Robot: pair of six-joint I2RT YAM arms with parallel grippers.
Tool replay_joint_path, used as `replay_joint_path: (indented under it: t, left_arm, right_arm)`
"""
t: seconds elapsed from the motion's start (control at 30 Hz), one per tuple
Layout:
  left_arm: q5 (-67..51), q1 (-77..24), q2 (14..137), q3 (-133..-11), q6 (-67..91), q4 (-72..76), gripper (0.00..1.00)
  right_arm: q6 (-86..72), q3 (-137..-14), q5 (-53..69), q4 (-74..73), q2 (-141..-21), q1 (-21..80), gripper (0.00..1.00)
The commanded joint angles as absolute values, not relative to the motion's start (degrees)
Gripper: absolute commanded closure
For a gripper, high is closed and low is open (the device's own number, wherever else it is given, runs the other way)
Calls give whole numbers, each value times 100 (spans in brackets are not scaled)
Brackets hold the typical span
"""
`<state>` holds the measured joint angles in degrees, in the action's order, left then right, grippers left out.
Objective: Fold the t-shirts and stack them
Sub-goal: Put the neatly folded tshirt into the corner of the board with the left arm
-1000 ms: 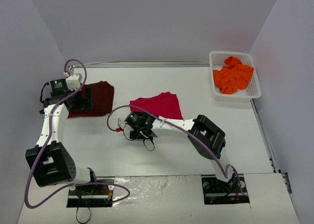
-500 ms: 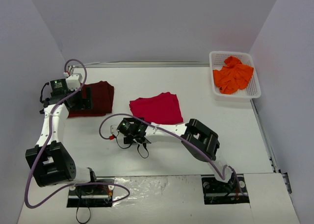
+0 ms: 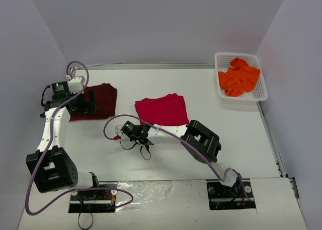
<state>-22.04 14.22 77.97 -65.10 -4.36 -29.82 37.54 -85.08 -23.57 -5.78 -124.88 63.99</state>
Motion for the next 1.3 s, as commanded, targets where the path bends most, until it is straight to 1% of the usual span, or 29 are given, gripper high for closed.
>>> replay_joint_path:
  t: [0.0,0.1,0.3,0.53,0.67,0.8,1.03,1.13,1.17,1.27]
  left_arm:
    - [-2627,1415,7523,-6671,-246,-3032,6]
    - [-2838,1397,7637,-6706,-80,-3041,6]
    - [-3997,1371,8164,-6820,632,-2893,5]
    - [-4754,1170,8797,-6785,1352,-2444,5]
    - [-5053,958,9359,-6882,1643,-2452,6]
    - [-5404,809,9729,-6961,2196,-2049,6]
    - [-5493,115,10414,-7312,2714,-1925,6]
    - [-5336,62,10652,-7295,3240,-1495,6]
    - [-5300,-130,10696,-7234,3365,-1181,6]
    - [-5194,-395,10854,-7373,3498,-1168,6]
  right_arm:
    - [3700,-8473,-2408,-905,-12174,6083,100]
    - [3727,-8473,-2268,-958,-11849,5881,100]
    - [3656,-8517,-1855,-1186,-11347,5616,100]
    - [3603,-8543,-1670,-1397,-11338,5721,100]
    - [3630,-8762,-1705,-1503,-11478,5730,100]
    - [3612,-8965,-1749,-1547,-11584,5695,100]
    - [3586,-9254,-1854,-1556,-11952,5722,100]
    - [3542,-9369,-1802,-1617,-12067,5739,100]
    - [3533,-9421,-1776,-1626,-12137,5739,100]
    - [3542,-9483,-1793,-1644,-12182,5739,100]
